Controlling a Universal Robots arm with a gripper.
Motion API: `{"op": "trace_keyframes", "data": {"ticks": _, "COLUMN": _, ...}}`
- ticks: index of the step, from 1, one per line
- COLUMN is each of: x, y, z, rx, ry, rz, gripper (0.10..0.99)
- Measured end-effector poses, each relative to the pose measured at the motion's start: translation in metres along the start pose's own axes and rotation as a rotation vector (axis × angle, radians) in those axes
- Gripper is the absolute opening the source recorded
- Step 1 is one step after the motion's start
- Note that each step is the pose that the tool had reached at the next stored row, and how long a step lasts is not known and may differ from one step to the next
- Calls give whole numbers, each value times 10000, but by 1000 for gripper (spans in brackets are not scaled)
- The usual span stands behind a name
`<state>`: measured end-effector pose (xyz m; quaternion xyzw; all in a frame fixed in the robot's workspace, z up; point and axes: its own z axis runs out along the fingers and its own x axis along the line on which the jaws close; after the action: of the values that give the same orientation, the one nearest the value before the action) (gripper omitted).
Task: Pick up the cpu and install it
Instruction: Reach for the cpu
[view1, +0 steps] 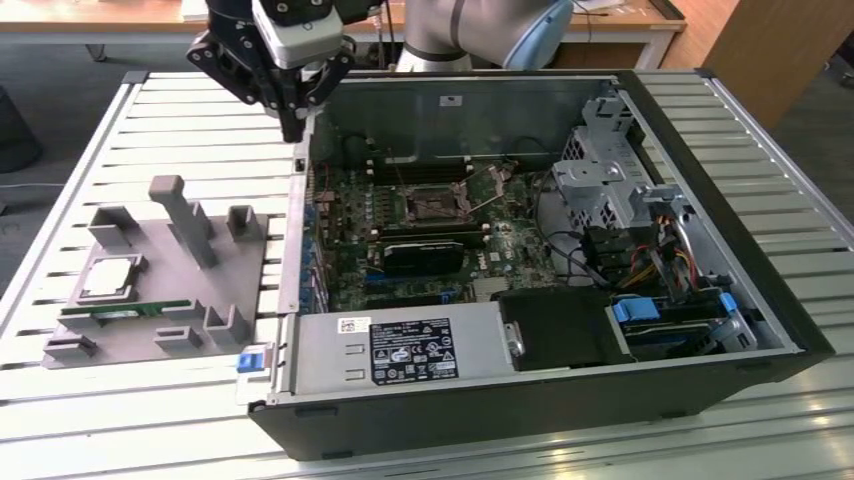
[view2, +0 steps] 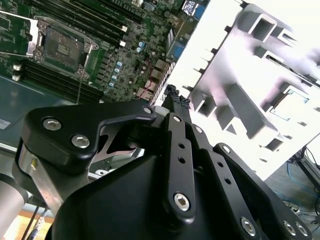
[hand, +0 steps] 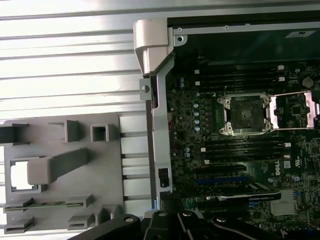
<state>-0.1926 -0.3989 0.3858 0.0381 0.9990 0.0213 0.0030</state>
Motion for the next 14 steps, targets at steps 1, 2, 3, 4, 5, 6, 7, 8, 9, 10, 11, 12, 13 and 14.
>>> {"op": "trace_keyframes", "data": {"ticks": 1, "x": 8, "y": -1, "z": 1, "rx": 0, "ry": 3, "rz": 0, "gripper": 106}}
{"op": "trace_keyframes", "data": {"ticks": 2, "x": 18, "y": -2, "z": 2, "rx": 1, "ry": 6, "rz": 0, "gripper": 106}}
{"op": "trace_keyframes", "data": {"ticks": 3, "x": 27, "y": -2, "z": 3, "rx": 1, "ry": 8, "rz": 0, "gripper": 106}}
{"op": "trace_keyframes", "data": {"ticks": 4, "x": 36, "y": -3, "z": 4, "rx": 1, "ry": 10, "rz": 0, "gripper": 106}}
{"op": "trace_keyframes", "data": {"ticks": 5, "x": 46, "y": -4, "z": 5, "rx": 1, "ry": 13, "rz": 0, "gripper": 106}}
{"op": "trace_keyframes", "data": {"ticks": 6, "x": 55, "y": -4, "z": 6, "rx": 0, "ry": 15, "rz": 0, "gripper": 106}}
{"op": "trace_keyframes", "data": {"ticks": 7, "x": 64, "y": -5, "z": 7, "rx": 1, "ry": 19, "rz": 1, "gripper": 106}}
{"op": "trace_keyframes", "data": {"ticks": 8, "x": 72, "y": -6, "z": 9, "rx": 1, "ry": 22, "rz": 1, "gripper": 106}}
{"op": "trace_keyframes", "data": {"ticks": 9, "x": 78, "y": -6, "z": 10, "rx": 1, "ry": 27, "rz": 1, "gripper": 106}}
{"op": "trace_keyframes", "data": {"ticks": 10, "x": 84, "y": -7, "z": 10, "rx": 2, "ry": 33, "rz": 1, "gripper": 106}}
{"op": "trace_keyframes", "data": {"ticks": 11, "x": 91, "y": -7, "z": 11, "rx": 4, "ry": 39, "rz": 1, "gripper": 106}}
{"op": "trace_keyframes", "data": {"ticks": 12, "x": 99, "y": -8, "z": 12, "rx": 4, "ry": 43, "rz": 2, "gripper": 106}}
{"op": "trace_keyframes", "data": {"ticks": 13, "x": 106, "y": -9, "z": 14, "rx": 3, "ry": 46, "rz": 2, "gripper": 106}}
{"op": "trace_keyframes", "data": {"ticks": 14, "x": 114, "y": -9, "z": 15, "rx": 4, "ry": 50, "rz": 2, "gripper": 106}}
